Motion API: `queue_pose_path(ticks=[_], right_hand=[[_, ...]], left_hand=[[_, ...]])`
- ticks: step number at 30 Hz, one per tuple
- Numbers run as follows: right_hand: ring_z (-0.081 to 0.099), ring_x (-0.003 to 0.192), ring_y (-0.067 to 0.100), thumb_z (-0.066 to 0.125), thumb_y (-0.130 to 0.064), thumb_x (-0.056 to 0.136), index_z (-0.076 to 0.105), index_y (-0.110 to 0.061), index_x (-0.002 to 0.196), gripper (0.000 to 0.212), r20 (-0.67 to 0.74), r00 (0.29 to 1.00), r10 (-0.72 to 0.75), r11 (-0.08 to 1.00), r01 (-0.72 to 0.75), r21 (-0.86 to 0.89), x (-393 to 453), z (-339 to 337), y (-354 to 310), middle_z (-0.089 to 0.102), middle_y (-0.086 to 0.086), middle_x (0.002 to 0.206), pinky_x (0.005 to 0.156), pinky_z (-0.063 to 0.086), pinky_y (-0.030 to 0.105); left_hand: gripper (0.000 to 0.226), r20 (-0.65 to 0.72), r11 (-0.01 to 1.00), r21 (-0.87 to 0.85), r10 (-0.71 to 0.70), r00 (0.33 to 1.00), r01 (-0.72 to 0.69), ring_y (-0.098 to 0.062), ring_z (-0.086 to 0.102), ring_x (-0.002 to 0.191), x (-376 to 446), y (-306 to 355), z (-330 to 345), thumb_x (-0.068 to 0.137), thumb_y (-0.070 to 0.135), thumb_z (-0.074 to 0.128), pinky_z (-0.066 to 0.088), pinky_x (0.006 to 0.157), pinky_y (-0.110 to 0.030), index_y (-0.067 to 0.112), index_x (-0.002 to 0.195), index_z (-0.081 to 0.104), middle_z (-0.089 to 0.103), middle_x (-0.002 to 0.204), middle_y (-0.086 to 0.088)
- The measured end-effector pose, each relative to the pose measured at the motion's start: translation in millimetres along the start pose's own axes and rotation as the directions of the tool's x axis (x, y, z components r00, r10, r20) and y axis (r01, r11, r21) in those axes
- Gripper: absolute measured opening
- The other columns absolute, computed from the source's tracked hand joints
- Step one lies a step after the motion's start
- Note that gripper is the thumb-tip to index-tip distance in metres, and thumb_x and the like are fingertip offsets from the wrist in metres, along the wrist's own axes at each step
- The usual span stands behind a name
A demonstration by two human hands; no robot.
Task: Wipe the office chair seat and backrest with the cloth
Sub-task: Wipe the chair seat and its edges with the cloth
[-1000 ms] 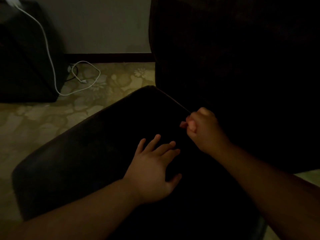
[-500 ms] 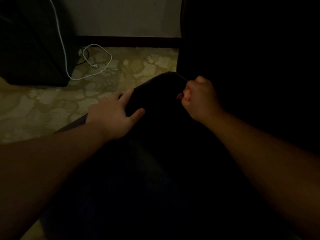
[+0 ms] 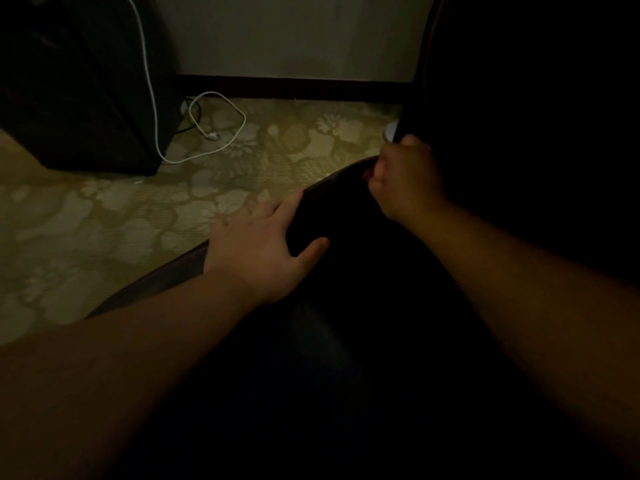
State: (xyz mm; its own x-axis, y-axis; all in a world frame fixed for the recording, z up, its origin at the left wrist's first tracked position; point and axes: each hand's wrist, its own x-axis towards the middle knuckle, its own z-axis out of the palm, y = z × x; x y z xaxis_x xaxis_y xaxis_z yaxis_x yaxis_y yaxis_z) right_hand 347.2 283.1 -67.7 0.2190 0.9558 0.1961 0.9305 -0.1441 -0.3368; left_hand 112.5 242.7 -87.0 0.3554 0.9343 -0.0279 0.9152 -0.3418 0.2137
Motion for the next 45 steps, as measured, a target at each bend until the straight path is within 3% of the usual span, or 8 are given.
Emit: queue_pose_path(ticks=[4,10,19,27,32,37,41,45], right_hand=[[0.059,0.115,0.032,0.069,-0.018,0.092,0.054,-0.025,0.088,0.017,-0.021,1.0,0.003,1.0,-0.002,0.028,34.4,14.9,-26.0,0.059,0.013,0.124,0.095,0.055,0.044],[0.047,0.09,0.016,0.066,-0.012,0.093,0.061,-0.014,0.09,0.006,-0.015,0.999,-0.036,0.99,0.038,0.135,-10.9,-1.6,4.2,0.046,0.003,0.109,0.079,0.034,0.023],[0.054,0.085,0.026,0.074,-0.009,0.086,0.055,-0.018,0.08,0.022,0.107,0.994,0.024,0.995,-0.034,0.093,-145.0,-60.4,71.8,0.047,0.006,0.103,0.083,0.05,0.034],[0.065,0.081,0.024,0.077,-0.031,0.091,0.058,-0.02,0.076,0.027,0.348,0.903,0.251,0.967,-0.248,-0.053,-268.2,-126.7,82.6,0.057,-0.003,0.086,0.063,0.039,0.027],[0.06,0.054,0.026,0.072,-0.033,0.098,0.064,-0.011,0.082,0.029,0.356,0.822,0.445,0.476,-0.554,0.683,-332.5,-181.4,24.1,0.065,0.009,0.061,0.049,0.045,0.026],[0.069,0.06,0.027,0.057,-0.042,0.107,0.074,-0.007,0.101,0.04,0.517,0.82,0.247,0.047,-0.543,0.838,-386.0,-237.2,-32.6,0.073,0.014,0.073,0.062,0.053,0.034],[0.075,0.092,0.028,0.05,-0.024,0.105,0.074,-0.005,0.112,0.032,0.548,0.836,0.02,-0.106,-0.543,0.833,-418.8,-271.1,-56.1,0.076,0.018,0.112,0.081,0.056,0.042],[0.072,0.083,0.031,0.056,-0.013,0.099,0.07,-0.003,0.112,0.022,0.455,0.89,0.035,-0.053,-0.453,0.89,-432.2,-289.9,-69.9,0.068,0.024,0.095,0.07,0.059,0.039]], left_hand=[[0.088,-0.021,0.999,-0.041,-0.023,1.0,0.022,-0.031,0.051,0.134,-7.6,-2.7,-0.6,0.084,0.089,0.021,0.037,0.108,-0.059,0.048,0.162,0.012,0.048,0.155,0.006],[0.089,0.002,0.995,-0.065,-0.077,0.997,0.077,-0.031,0.053,0.13,-12.1,-4.3,-2.9,0.083,0.092,0.023,0.042,0.106,-0.057,0.048,0.159,0.016,0.05,0.15,0.002],[0.09,0.142,0.988,0.05,-0.151,0.978,0.145,-0.041,0.047,0.138,-25.2,7.1,-18.1,0.083,0.085,0.025,0.042,0.108,-0.063,0.041,0.161,0.019,0.04,0.158,-0.01],[0.073,0.328,0.993,-0.115,0.055,0.943,-0.018,-0.028,0.036,0.151,-175.8,67.6,-56.9,0.094,0.06,0.06,0.036,0.118,-0.061,0.039,0.158,0.032,0.033,0.166,-0.001],[0.065,0.236,0.813,-0.579,0.097,0.967,0.059,-0.02,0.056,0.135,-259.3,139.1,-77.3,0.094,0.045,0.074,0.043,0.113,-0.03,0.025,0.152,0.051,0.06,0.144,-0.003],[0.054,0.13,0.495,-0.866,0.088,0.988,0.07,-0.009,0.064,0.123,-311.0,186.6,-113.9,0.093,0.038,0.077,0.049,0.111,-0.036,0.031,0.144,0.061,0.069,0.131,0.005],[0.027,0.096,0.253,-0.965,0.108,0.99,0.066,-0.016,0.075,0.098,-342.8,187.6,-148.1,0.093,0.029,0.079,0.06,0.089,-0.035,0.021,0.118,0.07,0.078,0.11,-0.005],[0.02,-0.017,0.438,-0.898,0.038,0.999,-0.032,-0.008,0.067,0.081,-366.5,176.3,-183.6,0.093,0.033,0.078,0.054,0.071,-0.022,0.02,0.105,0.069,0.073,0.096,0.0]])
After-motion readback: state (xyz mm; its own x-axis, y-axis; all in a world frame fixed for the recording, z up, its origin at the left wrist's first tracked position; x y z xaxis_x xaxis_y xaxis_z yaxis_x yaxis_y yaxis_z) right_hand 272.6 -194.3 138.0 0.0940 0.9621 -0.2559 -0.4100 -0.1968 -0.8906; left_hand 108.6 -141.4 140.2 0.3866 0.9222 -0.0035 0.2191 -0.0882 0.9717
